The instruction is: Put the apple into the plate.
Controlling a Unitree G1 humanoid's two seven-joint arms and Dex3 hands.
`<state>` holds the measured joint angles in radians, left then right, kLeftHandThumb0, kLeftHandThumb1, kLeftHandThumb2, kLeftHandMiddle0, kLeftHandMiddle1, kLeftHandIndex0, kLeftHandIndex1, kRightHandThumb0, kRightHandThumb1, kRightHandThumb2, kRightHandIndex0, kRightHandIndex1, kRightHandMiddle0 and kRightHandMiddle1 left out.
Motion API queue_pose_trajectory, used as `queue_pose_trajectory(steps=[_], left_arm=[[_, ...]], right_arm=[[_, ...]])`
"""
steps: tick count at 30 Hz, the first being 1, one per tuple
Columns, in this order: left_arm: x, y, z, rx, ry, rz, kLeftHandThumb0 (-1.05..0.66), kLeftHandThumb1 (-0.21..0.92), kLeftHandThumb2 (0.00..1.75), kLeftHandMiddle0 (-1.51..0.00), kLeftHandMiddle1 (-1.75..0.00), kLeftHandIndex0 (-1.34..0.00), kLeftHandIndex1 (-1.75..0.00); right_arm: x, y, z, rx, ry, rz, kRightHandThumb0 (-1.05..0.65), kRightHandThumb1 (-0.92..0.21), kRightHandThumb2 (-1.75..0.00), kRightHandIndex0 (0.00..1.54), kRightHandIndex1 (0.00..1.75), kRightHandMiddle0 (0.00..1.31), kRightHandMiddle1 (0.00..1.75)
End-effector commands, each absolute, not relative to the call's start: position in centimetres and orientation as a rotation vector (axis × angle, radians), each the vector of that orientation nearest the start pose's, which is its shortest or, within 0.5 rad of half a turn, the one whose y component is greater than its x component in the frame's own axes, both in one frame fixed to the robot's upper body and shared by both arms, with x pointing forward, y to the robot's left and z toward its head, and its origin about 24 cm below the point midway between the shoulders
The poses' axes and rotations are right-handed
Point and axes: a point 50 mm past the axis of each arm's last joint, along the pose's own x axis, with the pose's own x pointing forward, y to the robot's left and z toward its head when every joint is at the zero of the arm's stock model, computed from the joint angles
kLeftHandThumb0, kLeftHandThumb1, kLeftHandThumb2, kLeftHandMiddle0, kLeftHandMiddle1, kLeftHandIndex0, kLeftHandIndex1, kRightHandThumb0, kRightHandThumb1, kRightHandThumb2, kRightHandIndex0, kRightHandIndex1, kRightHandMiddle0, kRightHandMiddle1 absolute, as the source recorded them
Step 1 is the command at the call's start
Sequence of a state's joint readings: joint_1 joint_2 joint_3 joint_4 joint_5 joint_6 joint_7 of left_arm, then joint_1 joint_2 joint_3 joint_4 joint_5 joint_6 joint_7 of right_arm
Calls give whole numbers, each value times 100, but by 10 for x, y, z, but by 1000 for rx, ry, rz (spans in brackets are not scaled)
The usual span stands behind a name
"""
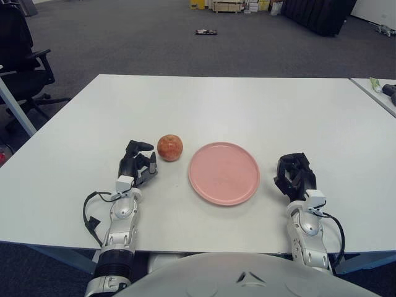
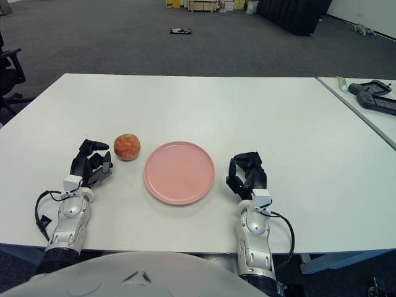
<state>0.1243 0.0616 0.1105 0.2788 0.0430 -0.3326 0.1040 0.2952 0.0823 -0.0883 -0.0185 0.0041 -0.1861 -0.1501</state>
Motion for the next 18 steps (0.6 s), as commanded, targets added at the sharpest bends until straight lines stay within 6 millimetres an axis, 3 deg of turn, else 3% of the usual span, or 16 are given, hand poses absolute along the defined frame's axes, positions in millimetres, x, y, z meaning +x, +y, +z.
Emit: queue_pose_trajectory(steps=[1, 18], left_arm=[[207, 198, -24, 105, 117, 213, -39, 63, 93, -78, -175, -38, -175], [213, 197, -6, 129, 32, 220, -39, 63, 93, -79, -175, -38, -175]], right_arm=[[187, -182, 3, 42, 64, -339, -37, -74, -78, 54, 122, 30, 175], [187, -181, 4, 39, 65, -343, -37, -72, -80, 55, 122, 31, 175]])
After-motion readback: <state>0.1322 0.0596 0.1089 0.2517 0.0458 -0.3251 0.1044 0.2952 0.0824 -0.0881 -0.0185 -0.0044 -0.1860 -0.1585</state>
